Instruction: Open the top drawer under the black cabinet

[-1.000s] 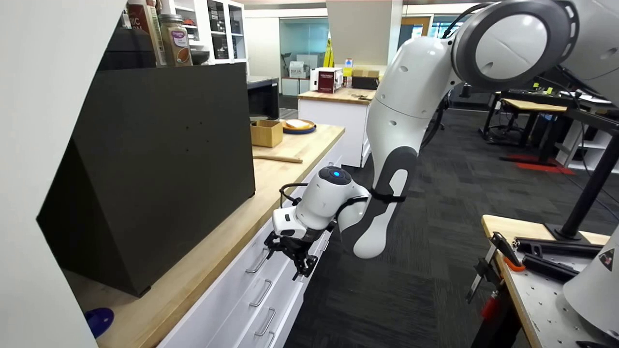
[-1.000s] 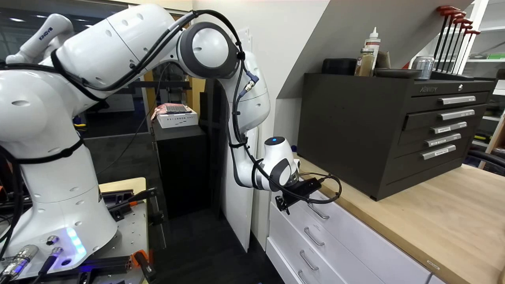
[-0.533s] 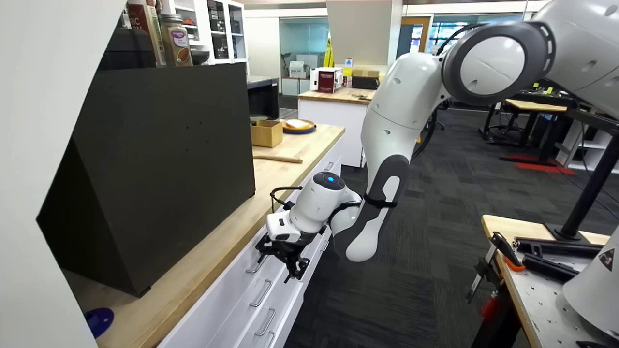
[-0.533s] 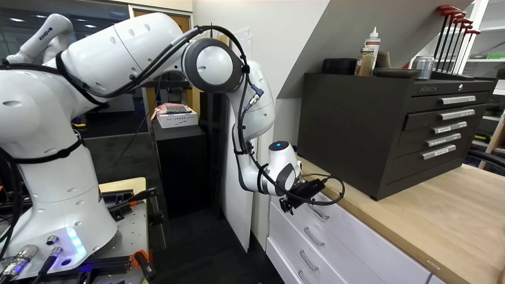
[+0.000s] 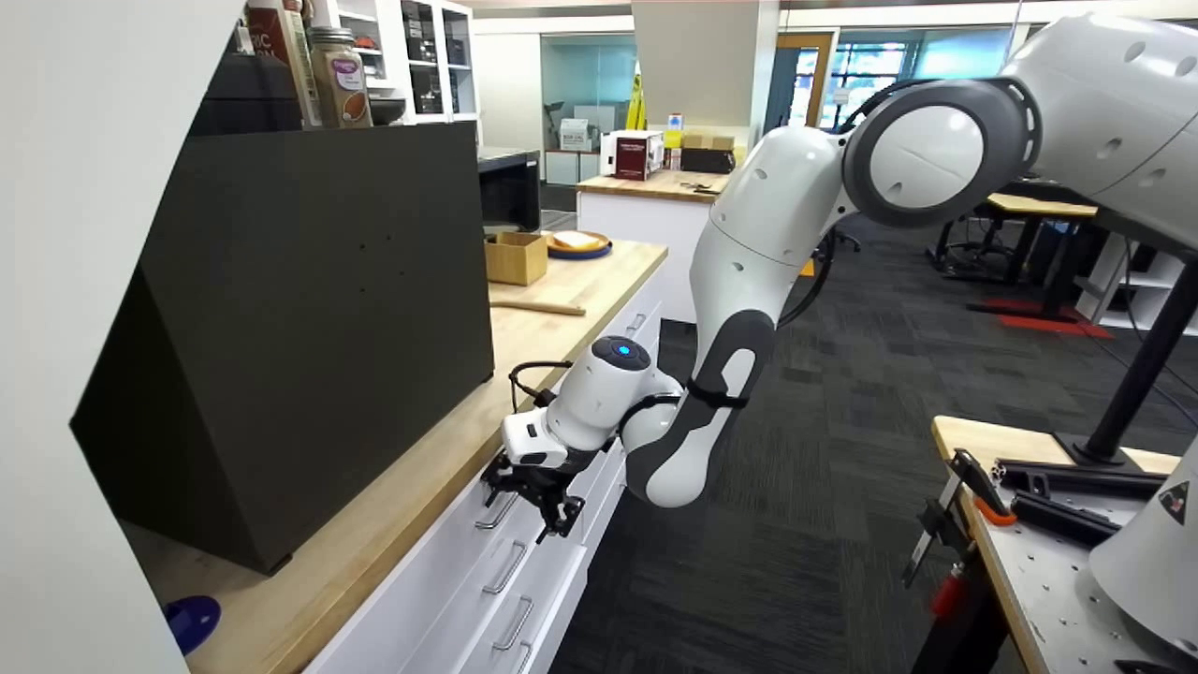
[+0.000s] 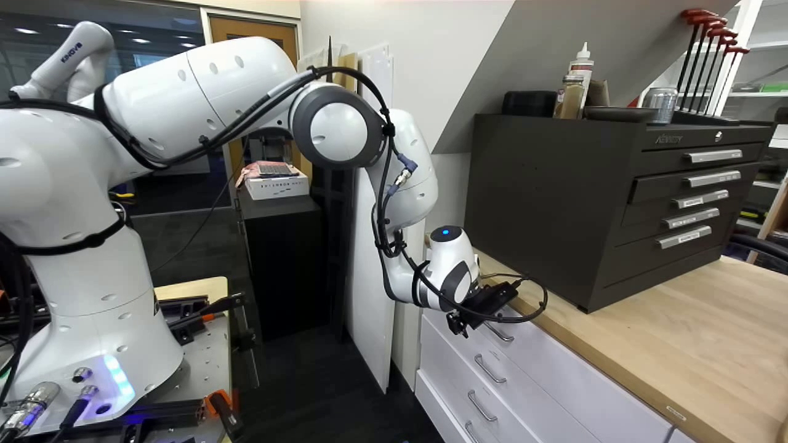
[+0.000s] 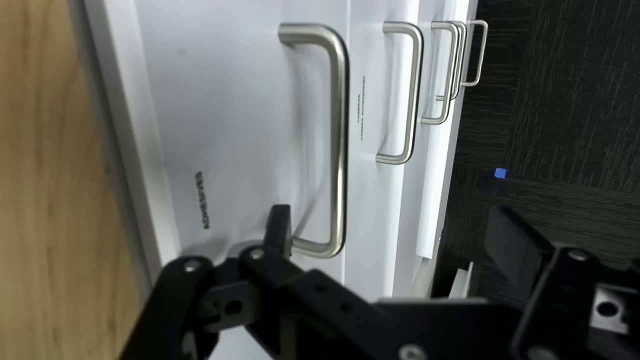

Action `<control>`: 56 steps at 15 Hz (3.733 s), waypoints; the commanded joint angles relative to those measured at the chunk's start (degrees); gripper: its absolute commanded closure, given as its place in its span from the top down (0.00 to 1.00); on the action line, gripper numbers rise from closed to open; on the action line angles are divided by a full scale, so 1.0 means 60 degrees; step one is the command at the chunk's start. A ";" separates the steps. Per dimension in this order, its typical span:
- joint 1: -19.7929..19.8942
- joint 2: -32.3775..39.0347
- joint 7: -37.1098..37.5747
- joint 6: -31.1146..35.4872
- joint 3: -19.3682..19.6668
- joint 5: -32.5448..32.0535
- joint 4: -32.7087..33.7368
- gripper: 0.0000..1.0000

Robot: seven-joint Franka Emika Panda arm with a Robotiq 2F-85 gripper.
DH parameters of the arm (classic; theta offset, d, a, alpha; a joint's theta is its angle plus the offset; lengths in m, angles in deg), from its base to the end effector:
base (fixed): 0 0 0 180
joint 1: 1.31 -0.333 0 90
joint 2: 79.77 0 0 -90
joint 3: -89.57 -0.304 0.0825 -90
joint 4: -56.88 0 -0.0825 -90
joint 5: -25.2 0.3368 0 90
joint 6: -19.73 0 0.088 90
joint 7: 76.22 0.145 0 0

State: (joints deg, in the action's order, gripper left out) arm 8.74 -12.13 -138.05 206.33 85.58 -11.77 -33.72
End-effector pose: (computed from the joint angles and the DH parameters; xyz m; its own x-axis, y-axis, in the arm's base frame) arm 0.6466 -0.0120 0.0019 -0.0166 0.9983 0.0561 0.8836 -0.0116 0.4681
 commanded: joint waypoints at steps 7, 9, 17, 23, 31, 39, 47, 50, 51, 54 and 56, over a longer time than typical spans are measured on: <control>0.0373 0.0903 -0.0507 -0.0985 -0.0342 0.0108 0.1314 1.00; 0.0345 0.1037 -0.0511 -0.1105 -0.0275 0.0160 0.1488 1.00; 0.0273 0.0821 -0.0642 -0.0711 -0.0132 0.0017 0.1458 0.41; 0.0253 0.0753 -0.0674 -0.0557 -0.0121 -0.0010 0.1460 0.03; 0.0255 0.0505 -0.0297 0.0097 0.0057 -0.0028 0.0707 0.04; -0.0472 0.0022 0.0443 0.1650 0.1376 0.0288 -0.0861 0.04; -0.1390 0.0001 0.1139 0.2032 0.2314 0.0897 -0.1121 0.04; -0.1581 -0.0075 0.1331 0.2032 0.2410 0.1149 -0.1212 0.04; -0.1659 -0.0079 0.1382 0.2031 0.2469 0.1261 -0.1232 0.04; -0.1862 -0.0114 0.1419 0.2031 0.2623 0.1563 -0.1385 0.04; -0.1932 -0.0167 0.1444 0.2026 0.2629 0.1679 -0.1535 0.04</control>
State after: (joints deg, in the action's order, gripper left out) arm -1.60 -7.87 -133.50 218.58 99.18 -2.81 -32.81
